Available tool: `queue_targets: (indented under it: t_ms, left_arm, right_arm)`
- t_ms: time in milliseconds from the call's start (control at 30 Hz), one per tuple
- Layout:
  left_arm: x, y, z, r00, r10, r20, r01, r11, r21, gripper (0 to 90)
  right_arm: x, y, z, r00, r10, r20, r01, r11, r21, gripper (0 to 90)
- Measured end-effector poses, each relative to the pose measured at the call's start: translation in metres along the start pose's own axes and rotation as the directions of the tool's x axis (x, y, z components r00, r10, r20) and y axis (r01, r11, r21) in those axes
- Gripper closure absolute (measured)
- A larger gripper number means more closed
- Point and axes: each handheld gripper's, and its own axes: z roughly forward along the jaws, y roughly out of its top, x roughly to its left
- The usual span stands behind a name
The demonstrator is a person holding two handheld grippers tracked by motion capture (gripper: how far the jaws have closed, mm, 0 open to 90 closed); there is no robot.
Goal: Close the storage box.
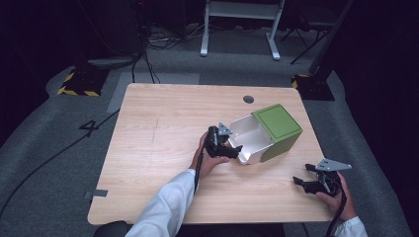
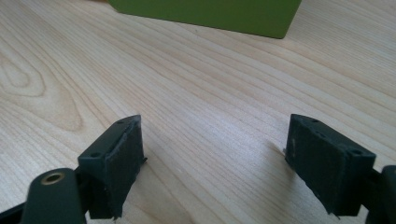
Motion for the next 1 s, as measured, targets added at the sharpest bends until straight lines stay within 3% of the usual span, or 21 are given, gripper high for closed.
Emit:
queue_targets:
  t_ms: [167, 300, 400, 567, 800, 1000]
  left_arm:
    - [0.001, -0.002, 0.005, 0.9995, -0.031, -0.010, 0.031, 0.9995, 0.003, 16.9]
    - [-0.001, -0.002, 0.008, 0.9962, -0.071, -0.051, 0.071, 0.9975, 0.001, 21.5]
    - [-0.006, 0.001, 0.013, 0.9914, -0.071, -0.110, 0.072, 0.9974, 0.007, 28.1]
    - [-0.012, 0.005, 0.020, 0.9883, -0.064, -0.138, 0.067, 0.9976, 0.018, 28.0]
    - [-0.016, 0.014, 0.030, 0.9860, -0.069, -0.152, 0.073, 0.9971, 0.020, 32.1]
    - [-0.020, 0.027, 0.037, 0.9862, -0.052, -0.157, 0.055, 0.9984, 0.014, 31.8]
  right_arm:
    - [0.000, 0.000, 0.000, 1.0000, -0.001, 0.001, 0.001, 1.000, -0.001, 19.1]
    - [0.000, 0.000, 0.000, 1.0000, -0.001, 0.001, 0.001, 1.000, 0.000, 19.1]
    - [0.000, 0.000, 0.000, 1.0000, 0.000, 0.000, 0.000, 1.000, 0.000, 19.1]
    - [0.000, 0.000, 0.000, 1.0000, 0.000, 0.000, 0.000, 1.000, 0.000, 19.1]
    - [0.000, 0.000, 0.000, 1.0000, -0.001, -0.001, 0.001, 1.000, 0.000, 19.3]
    - [0.000, 0.000, 0.000, 1.0000, 0.000, -0.002, 0.000, 1.000, 0.000, 19.3]
